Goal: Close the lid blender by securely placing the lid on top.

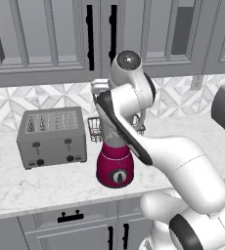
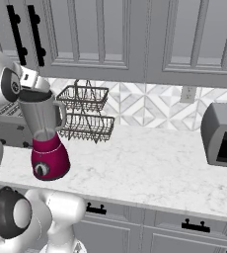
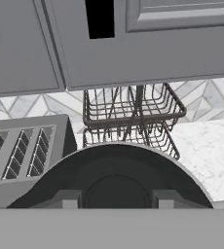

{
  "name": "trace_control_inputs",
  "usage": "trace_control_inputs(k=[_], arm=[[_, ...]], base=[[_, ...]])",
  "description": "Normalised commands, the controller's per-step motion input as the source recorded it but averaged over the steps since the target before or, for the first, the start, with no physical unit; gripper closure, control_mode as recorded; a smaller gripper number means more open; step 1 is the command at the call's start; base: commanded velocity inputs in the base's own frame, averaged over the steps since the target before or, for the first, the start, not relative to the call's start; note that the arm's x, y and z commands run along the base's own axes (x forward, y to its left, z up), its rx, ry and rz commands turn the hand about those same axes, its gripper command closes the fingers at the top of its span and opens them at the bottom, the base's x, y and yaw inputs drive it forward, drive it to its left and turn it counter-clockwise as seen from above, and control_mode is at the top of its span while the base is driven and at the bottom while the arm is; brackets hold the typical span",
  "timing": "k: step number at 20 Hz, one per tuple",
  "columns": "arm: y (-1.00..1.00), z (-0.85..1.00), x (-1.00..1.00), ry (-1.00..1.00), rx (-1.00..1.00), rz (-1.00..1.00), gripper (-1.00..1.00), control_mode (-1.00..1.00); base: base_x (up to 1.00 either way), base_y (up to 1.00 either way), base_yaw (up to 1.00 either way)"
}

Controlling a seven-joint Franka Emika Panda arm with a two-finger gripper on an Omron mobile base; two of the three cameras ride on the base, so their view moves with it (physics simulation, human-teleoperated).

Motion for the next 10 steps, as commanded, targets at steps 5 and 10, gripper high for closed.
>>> trace_control_inputs(k=[5, 10], arm=[[0.0, 0.0, -0.1, -0.14, -0.01, 0.0, 1.0, -1.0], [0.0, -0.02, -0.04, -0.11, -0.03, 0.0, 1.0, -1.0]], base=[[0.0, 0.0, 0.0], [0.0, 0.0, 0.0]])
